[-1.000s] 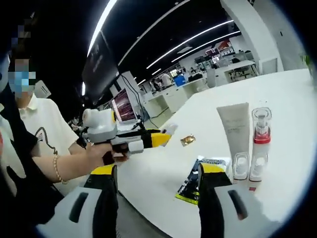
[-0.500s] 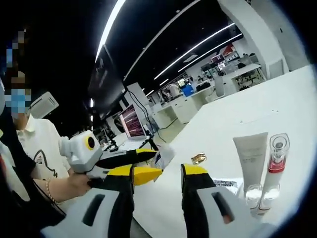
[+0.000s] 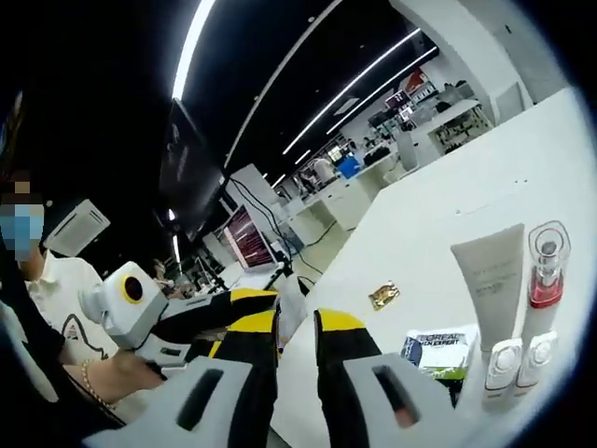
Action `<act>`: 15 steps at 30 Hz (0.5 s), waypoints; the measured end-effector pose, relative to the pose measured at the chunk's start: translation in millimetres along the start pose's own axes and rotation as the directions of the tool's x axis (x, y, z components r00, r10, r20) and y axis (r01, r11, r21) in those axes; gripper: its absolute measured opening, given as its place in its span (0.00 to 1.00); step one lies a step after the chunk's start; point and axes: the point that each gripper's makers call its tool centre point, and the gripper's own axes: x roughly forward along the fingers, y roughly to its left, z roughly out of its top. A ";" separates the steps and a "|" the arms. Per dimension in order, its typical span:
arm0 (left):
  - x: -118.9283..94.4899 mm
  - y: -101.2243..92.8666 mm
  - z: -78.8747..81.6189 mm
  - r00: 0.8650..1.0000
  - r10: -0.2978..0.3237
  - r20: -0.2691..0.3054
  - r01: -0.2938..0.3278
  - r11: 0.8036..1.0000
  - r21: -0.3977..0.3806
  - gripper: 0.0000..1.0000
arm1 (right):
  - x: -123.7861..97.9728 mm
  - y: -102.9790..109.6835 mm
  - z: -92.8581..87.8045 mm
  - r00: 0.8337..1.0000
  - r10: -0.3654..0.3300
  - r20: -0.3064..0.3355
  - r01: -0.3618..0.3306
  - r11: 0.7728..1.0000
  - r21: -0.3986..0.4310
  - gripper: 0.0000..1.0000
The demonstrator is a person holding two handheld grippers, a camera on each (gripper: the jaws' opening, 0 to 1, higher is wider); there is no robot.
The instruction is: Arrange the skincare products in the storage area until every visible bottle or jar stands upright without overlapping.
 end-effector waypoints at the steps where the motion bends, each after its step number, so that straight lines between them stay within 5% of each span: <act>1: 0.0 0.1 -0.2 1.000 0.000 -0.001 0.000 1.000 0.003 0.37 | 0.0 0.0 -0.1 1.000 0.001 0.001 -0.001 1.000 0.001 0.10; 15: 2.5 0.9 -2.5 1.000 -0.031 -0.001 0.030 0.998 -0.063 0.39 | -1.8 7.5 2.2 0.999 0.035 0.000 -0.034 0.999 0.035 0.01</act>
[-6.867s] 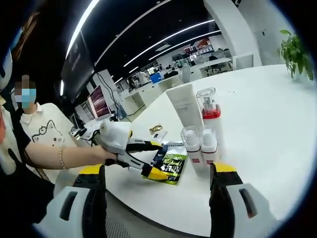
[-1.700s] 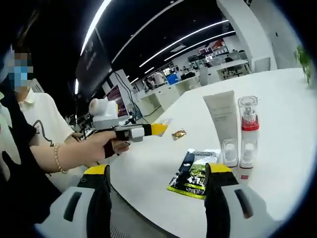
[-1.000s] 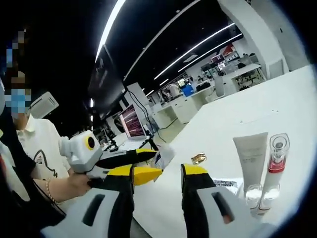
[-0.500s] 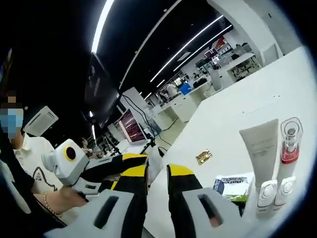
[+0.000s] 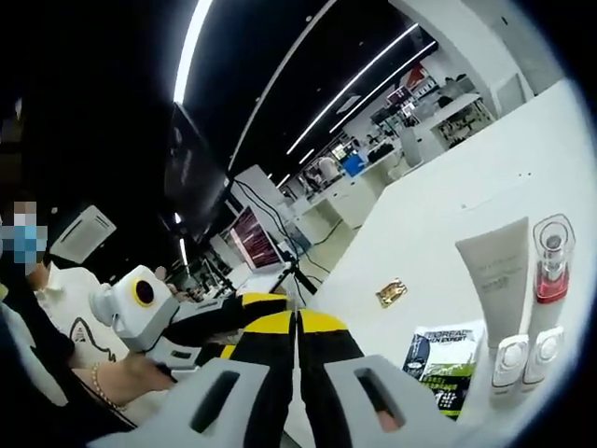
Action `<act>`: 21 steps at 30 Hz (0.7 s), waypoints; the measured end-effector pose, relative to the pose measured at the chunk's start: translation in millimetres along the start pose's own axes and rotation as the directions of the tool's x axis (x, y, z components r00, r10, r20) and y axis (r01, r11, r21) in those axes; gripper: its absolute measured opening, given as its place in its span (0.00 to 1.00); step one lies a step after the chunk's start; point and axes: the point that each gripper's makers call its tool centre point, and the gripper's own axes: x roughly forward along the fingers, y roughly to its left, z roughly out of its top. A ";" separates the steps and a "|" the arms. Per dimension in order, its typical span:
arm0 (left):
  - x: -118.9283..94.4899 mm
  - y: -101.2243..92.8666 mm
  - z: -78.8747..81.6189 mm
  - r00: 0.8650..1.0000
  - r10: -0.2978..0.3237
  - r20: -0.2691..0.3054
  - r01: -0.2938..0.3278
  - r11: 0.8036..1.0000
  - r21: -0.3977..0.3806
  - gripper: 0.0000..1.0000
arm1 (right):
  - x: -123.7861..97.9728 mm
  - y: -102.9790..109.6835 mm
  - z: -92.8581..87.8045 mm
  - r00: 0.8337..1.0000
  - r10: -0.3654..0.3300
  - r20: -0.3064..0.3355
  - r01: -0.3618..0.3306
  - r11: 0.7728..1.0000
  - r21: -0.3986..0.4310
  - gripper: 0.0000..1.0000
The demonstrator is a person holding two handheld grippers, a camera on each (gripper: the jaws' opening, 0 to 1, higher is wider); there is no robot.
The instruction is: Arrange the skincare products in the storage area until every visible bottle or jar stands upright without overlapping.
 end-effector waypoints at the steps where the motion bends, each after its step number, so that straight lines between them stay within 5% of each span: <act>1: -0.1 -0.7 -0.3 1.000 -0.008 0.002 0.008 1.000 -0.018 0.39 | -0.3 -0.2 0.4 1.000 0.000 0.001 0.000 1.000 0.000 0.01; 4: -3.4 1.5 -3.8 0.999 -0.043 0.025 0.046 0.988 -0.148 0.41 | -2.5 -0.7 5.1 1.000 0.006 0.010 -0.007 1.000 0.012 0.01; 7: -10.5 3.5 -7.8 0.995 -0.083 0.058 0.096 0.954 -0.285 0.44 | -4.2 0.2 8.4 1.000 0.012 0.015 -0.012 1.000 0.014 0.01; 16: -27.2 14.0 -8.8 0.982 -0.116 0.146 0.172 0.870 -0.462 0.22 | -2.0 16.4 7.3 0.997 0.075 -0.008 -0.075 0.997 0.023 0.01; 21: -32.1 18.1 -16.0 0.986 -0.113 0.122 0.156 0.878 -0.452 0.07 | 2.1 20.1 4.6 0.996 0.083 -0.023 -0.083 0.996 0.013 0.01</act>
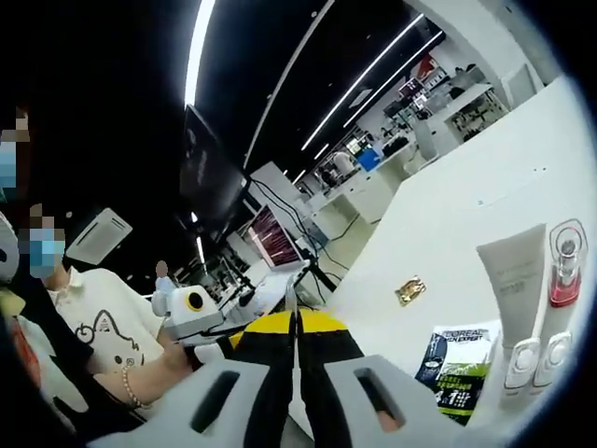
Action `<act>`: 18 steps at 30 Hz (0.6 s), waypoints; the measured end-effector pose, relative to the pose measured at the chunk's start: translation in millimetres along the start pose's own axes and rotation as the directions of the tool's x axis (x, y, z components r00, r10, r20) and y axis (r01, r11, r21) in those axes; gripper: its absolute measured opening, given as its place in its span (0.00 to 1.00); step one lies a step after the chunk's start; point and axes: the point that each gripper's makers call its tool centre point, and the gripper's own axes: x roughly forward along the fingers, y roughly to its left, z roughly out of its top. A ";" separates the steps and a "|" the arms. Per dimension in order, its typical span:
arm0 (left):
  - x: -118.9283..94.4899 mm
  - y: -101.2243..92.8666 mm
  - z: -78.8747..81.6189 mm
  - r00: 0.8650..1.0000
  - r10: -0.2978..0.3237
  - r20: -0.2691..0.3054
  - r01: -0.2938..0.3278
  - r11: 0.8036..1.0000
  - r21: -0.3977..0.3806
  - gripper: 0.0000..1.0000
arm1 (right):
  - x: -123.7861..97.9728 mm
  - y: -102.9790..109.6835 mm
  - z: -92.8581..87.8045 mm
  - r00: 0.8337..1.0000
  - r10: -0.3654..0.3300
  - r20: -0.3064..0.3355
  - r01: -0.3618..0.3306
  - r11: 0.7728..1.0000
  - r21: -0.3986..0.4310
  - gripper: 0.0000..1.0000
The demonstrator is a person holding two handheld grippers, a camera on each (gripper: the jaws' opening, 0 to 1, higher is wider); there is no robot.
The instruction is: Arrange the skincare products in the storage area until every visible bottle or jar stands upright without overlapping.
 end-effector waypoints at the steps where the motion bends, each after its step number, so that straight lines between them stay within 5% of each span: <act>1: -0.9 2.4 -0.7 1.000 0.012 0.000 -0.012 1.000 -0.005 0.06 | 0.6 0.1 0.0 1.000 -0.002 -0.001 0.002 1.000 -0.006 0.01; 11: -18.3 13.5 -13.2 0.996 0.082 -0.023 -0.084 0.986 -0.147 0.00 | 19.8 -7.9 -15.9 0.989 -0.099 -0.112 0.077 0.980 -0.183 0.01; 15: -24.6 22.6 -27.5 0.989 0.136 -0.061 -0.145 0.968 -0.202 0.00 | 32.1 -11.9 -28.7 0.976 -0.149 -0.161 0.091 0.943 -0.320 0.01; 18: -28.5 26.6 -39.3 0.986 0.151 -0.073 -0.165 0.952 -0.260 0.00 | 43.4 -15.7 -39.3 0.961 -0.206 -0.184 0.105 0.887 -0.449 0.01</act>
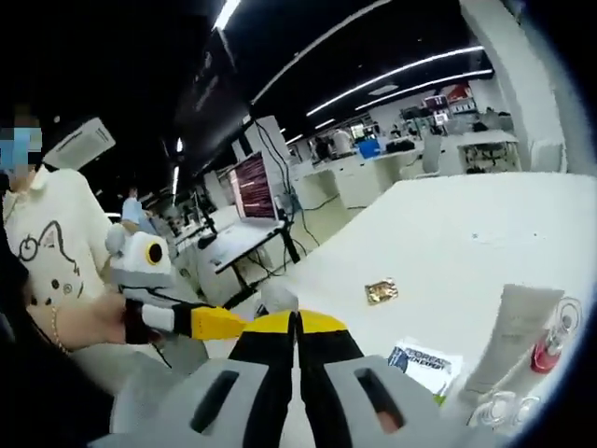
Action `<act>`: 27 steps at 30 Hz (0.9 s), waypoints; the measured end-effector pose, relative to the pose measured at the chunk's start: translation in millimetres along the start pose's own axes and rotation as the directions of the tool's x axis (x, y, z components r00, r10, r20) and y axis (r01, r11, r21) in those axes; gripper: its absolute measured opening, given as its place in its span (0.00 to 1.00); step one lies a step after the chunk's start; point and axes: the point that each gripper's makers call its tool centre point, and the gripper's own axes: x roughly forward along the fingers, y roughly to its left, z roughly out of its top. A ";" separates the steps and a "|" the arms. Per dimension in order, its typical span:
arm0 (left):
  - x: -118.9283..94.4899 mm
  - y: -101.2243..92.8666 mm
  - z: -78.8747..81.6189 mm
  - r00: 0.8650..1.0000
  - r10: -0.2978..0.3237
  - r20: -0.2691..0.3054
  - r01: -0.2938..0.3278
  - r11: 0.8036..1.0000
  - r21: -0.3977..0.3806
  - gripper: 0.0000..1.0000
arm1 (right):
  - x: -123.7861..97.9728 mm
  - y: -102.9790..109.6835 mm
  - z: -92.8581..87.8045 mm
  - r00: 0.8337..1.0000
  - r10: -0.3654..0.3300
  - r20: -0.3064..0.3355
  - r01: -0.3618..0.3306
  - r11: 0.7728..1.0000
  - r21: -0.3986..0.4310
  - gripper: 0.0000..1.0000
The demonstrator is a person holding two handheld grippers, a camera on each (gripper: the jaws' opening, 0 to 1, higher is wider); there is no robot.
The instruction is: Arrange the skincare products in the storage area until every visible bottle or jar stands upright without overlapping.
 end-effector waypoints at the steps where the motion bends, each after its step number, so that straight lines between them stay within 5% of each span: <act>1: -0.5 3.7 -4.1 1.000 0.005 -0.012 -0.005 1.000 -0.012 0.00 | 3.5 1.5 -2.6 1.000 -0.001 -0.011 0.001 0.999 -0.037 0.01; 9: 5.0 33.1 -44.0 0.984 0.120 -0.128 -0.124 0.992 -0.018 0.00 | 32.0 -0.9 -52.9 0.984 -0.036 -0.175 -0.005 0.973 -0.230 0.01; 27: 22.9 74.2 -85.6 0.946 0.188 -0.264 -0.184 0.982 0.040 0.00 | 59.1 -14.7 -114.6 0.940 -0.055 -0.335 -0.043 0.960 -0.278 0.01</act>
